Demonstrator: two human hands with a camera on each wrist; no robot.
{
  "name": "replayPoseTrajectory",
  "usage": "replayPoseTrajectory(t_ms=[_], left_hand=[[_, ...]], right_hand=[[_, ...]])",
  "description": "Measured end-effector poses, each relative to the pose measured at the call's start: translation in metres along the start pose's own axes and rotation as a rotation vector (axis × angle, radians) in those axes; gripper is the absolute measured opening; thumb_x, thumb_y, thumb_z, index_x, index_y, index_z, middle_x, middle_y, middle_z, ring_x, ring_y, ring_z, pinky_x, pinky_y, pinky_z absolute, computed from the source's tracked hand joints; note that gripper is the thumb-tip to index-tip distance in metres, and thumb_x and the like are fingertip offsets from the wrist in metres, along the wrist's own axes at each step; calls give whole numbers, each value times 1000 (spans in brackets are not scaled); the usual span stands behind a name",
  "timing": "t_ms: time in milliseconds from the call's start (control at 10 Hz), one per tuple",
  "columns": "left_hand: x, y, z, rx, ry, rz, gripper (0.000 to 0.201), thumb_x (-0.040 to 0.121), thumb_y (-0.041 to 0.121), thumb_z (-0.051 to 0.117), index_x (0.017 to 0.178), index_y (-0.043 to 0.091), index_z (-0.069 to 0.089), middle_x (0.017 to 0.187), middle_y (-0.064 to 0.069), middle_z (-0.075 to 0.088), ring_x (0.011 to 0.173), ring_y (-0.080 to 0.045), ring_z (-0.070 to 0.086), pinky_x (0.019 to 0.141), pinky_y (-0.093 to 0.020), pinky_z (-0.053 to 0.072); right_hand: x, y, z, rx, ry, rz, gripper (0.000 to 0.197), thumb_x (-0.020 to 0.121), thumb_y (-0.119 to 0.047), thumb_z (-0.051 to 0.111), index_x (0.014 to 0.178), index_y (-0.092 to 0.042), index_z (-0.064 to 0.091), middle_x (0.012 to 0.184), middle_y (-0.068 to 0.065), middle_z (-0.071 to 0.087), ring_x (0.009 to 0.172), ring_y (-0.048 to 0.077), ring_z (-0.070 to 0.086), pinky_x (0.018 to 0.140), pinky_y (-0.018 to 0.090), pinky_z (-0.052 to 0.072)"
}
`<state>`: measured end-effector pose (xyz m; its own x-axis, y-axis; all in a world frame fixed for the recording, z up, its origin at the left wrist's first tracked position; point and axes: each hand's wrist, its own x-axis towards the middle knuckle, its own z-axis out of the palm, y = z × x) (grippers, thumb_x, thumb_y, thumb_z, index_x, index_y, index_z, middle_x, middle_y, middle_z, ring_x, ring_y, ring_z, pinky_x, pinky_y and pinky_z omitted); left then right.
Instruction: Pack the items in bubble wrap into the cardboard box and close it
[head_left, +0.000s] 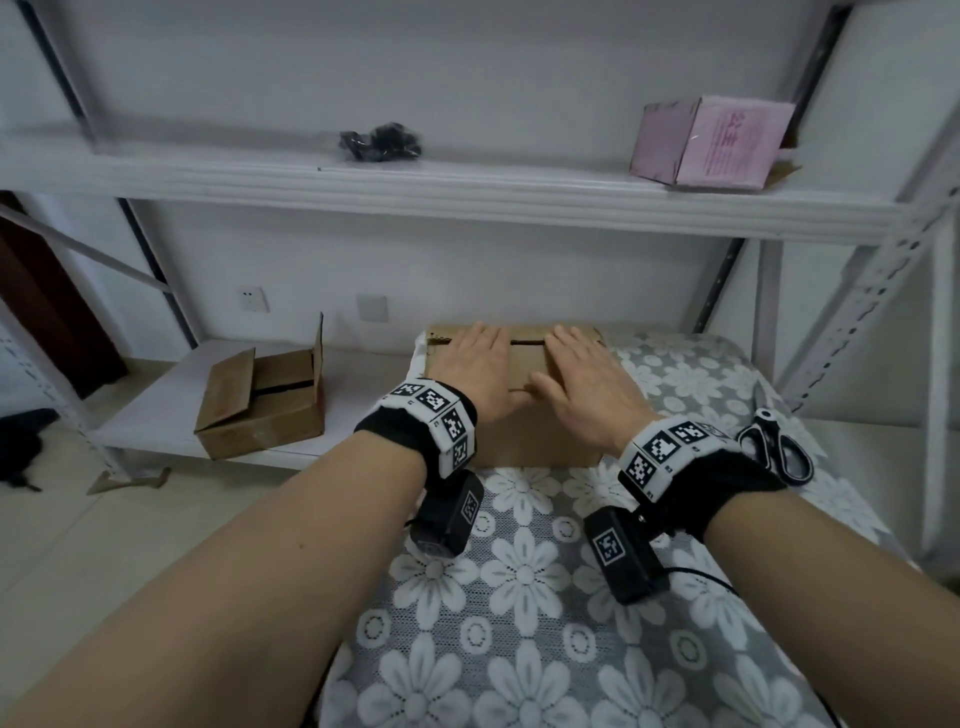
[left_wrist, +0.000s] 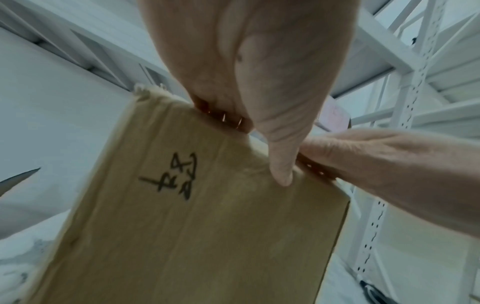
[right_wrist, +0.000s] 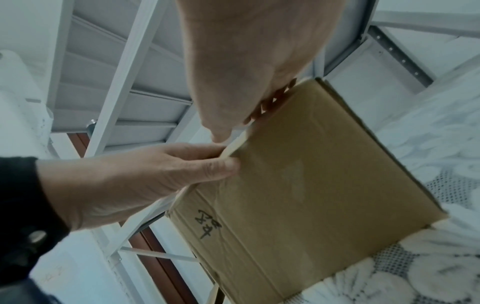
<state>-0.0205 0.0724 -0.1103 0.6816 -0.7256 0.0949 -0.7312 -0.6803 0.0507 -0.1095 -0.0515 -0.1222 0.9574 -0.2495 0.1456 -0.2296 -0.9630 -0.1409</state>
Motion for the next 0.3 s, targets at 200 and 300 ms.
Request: replayPoseTrajectory(t_ms=[200, 300], left_hand=[[-22, 8, -35, -414, 311, -21, 64, 87, 41, 62, 141, 16, 39, 143, -4, 45, 132, -19, 41, 111, -35, 33], [-28, 13, -46, -636, 376, -30, 45, 90, 35, 60, 130, 15, 54, 129, -3, 60, 118, -17, 55, 103, -37, 43]], right_hand=[[-25, 4, -33, 260, 291, 101, 47, 101, -35, 34, 141, -10, 39, 150, 7, 35, 139, 21, 30, 114, 34, 21], [-33, 5, -49, 369, 418, 146, 32, 100, -27, 38, 121, -8, 53, 125, 9, 51, 117, 21, 44, 96, 27, 32]])
